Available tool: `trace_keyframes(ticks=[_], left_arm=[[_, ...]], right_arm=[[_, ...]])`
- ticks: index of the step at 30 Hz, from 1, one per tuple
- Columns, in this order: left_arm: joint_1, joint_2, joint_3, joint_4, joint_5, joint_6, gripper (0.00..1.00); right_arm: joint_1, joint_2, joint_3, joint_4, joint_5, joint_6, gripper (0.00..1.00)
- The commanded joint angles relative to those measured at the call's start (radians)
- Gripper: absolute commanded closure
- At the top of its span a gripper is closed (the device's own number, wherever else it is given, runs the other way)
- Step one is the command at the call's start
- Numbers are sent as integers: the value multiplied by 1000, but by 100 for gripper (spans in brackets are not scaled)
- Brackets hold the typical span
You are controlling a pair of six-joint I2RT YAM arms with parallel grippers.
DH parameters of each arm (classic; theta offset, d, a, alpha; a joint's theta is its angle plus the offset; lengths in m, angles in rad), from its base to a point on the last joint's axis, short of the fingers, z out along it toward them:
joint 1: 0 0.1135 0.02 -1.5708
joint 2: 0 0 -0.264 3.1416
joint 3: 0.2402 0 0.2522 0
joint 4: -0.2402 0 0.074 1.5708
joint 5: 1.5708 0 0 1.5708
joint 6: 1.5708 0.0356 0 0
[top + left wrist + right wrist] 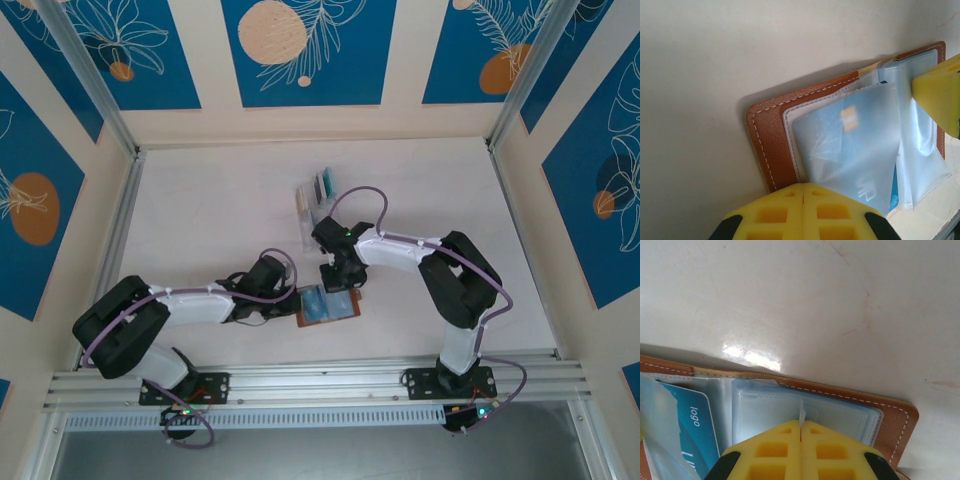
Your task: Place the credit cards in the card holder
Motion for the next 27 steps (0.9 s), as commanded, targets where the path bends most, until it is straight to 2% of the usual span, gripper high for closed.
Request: trace_keyframes(ticks=[1, 13, 15, 20, 27], left_arm=[[-18, 80, -44, -106, -32, 9, 100], [-19, 88, -41, -89, -27, 5, 100], [-20, 90, -43, -85, -25, 3, 100], [-21, 88, -42, -82, -27, 0, 100], [-20, 79, -42, -92, -30, -8, 100]], right_arm=[[-12, -34, -15, -50, -71, 3, 100], [-56, -66, 17, -28, -336, 28, 100], [-58, -58, 13, -6, -382, 43, 97], [-56, -43, -18, 79, -492, 92, 82], [-53, -67, -88, 145, -525, 142, 57]])
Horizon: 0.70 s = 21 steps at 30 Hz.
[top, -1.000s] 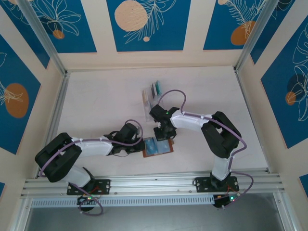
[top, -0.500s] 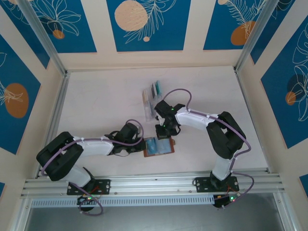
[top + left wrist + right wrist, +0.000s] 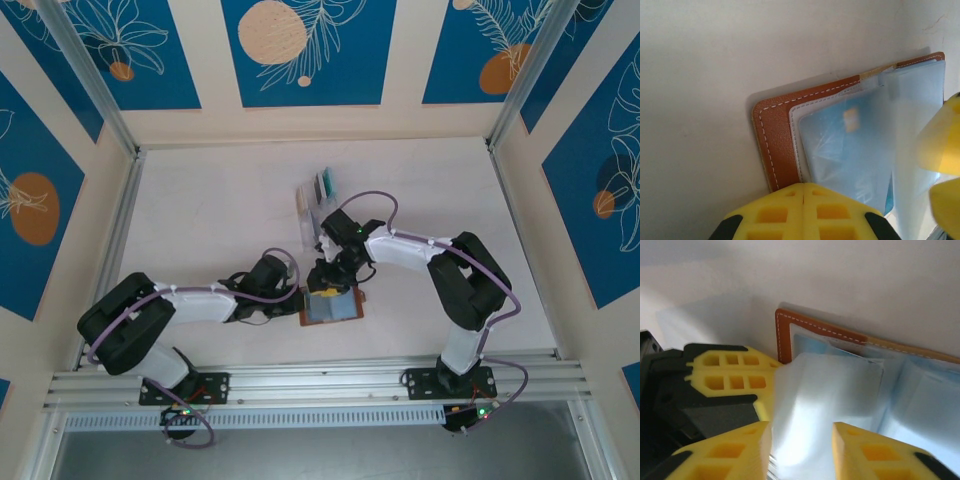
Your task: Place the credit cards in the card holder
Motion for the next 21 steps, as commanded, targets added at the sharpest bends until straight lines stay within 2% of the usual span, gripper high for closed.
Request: trace_keyframes(ticks=[1, 5, 10, 16, 21], left_arm=[[-19, 60, -43, -149, -47, -9, 100], [-17, 45, -40, -144, -38, -18, 100], [-13, 10, -32, -155, -28, -22, 98], [8, -70, -36, -218, -41, -35, 95], [54, -177, -62, -268, -40, -36, 84]], right_arm=[[9, -25, -39, 25, -64, 39, 56], [31, -27, -63, 49, -74, 55, 49], [46, 9, -52, 79, -83, 69, 48], [45, 75, -38, 105, -82, 82, 54], [47, 135, -41, 125, -79, 88, 58]])
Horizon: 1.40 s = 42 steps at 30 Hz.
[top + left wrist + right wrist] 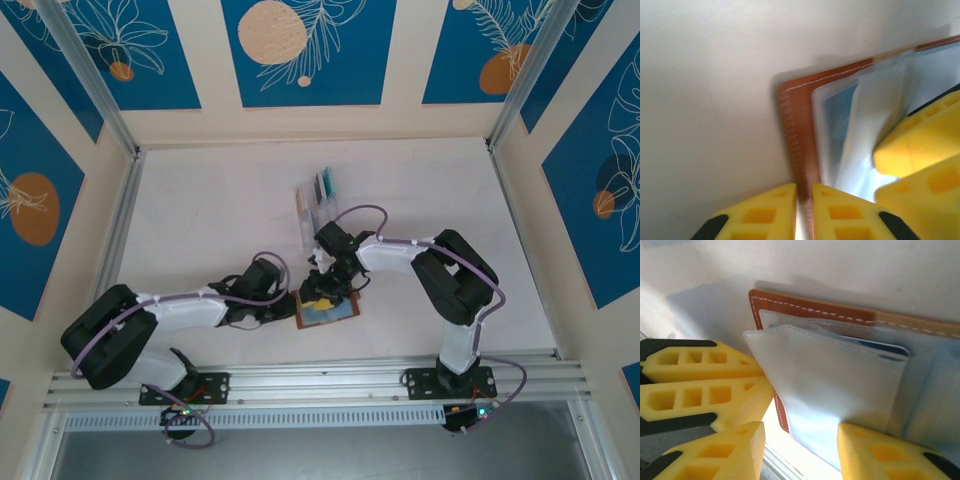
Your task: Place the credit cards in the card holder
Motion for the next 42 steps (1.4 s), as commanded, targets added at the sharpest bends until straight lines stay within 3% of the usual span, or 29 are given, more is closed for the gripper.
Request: trace_keyframes(ticks=[1, 10, 20, 31, 38, 42], left_arm=[[30, -61, -18, -132, -26, 5, 82], [66, -87, 1, -141, 2, 32, 79], [98, -81, 7, -130, 28, 42, 79], [165, -97, 16, -111, 81, 51, 79], [215, -123, 28, -105, 131, 54, 78], [251, -112, 56, -63, 167, 53, 77]], right_arm=[[6, 63, 2, 9, 24, 9, 58], [28, 99, 72, -84, 100, -16, 57], [13, -24, 138, -219, 146, -79, 49], [-24, -78, 197, -282, 91, -145, 46], [-65, -91, 241, -325, 121, -179, 64], [-118, -73, 342, -366, 192, -201, 69]])
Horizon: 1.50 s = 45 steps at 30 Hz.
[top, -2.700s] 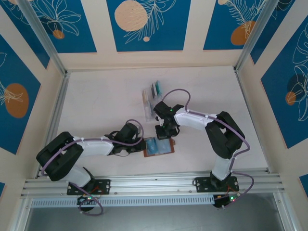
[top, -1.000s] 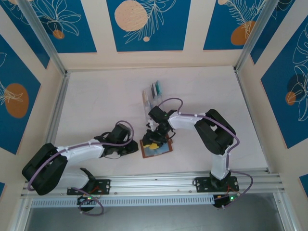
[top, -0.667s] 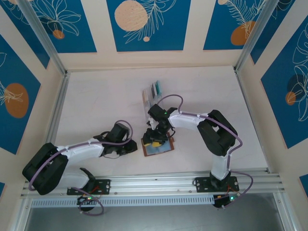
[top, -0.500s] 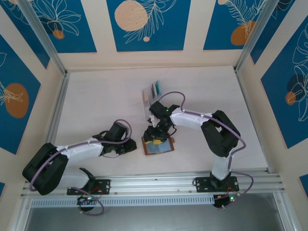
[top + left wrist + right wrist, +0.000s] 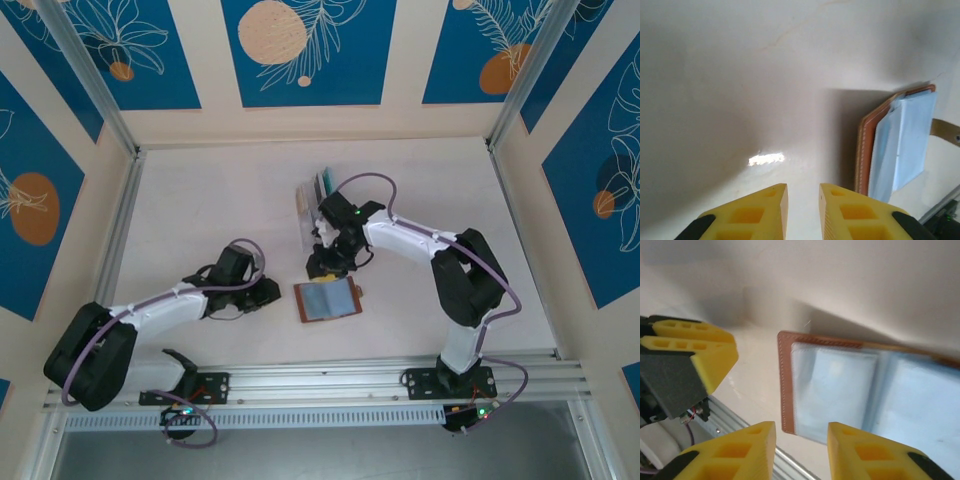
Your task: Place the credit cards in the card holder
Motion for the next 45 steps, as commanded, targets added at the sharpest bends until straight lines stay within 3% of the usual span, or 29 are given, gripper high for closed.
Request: trace_keyframes(ticks=[1, 9, 14, 23, 34, 45], left_arm=[[35, 11, 59, 56, 63, 15, 77], [97, 195, 185, 209, 176, -13, 80], [112, 331, 262, 312, 234, -53, 83], [118, 466, 357, 332, 250, -51, 84], [122, 529, 390, 355, 258, -57, 84], [123, 562, 402, 360, 260, -55, 84]], right_arm=[[-42, -4, 129, -71, 65, -38, 70], [-76, 194, 452, -210, 215, -93, 73], [-81, 293, 575, -257, 272, -113, 69], [-79, 373, 645, -265, 240, -104, 66], [-79, 460, 733, -293, 208, -103, 66], [-86, 434, 721, -267, 140, -99, 71]])
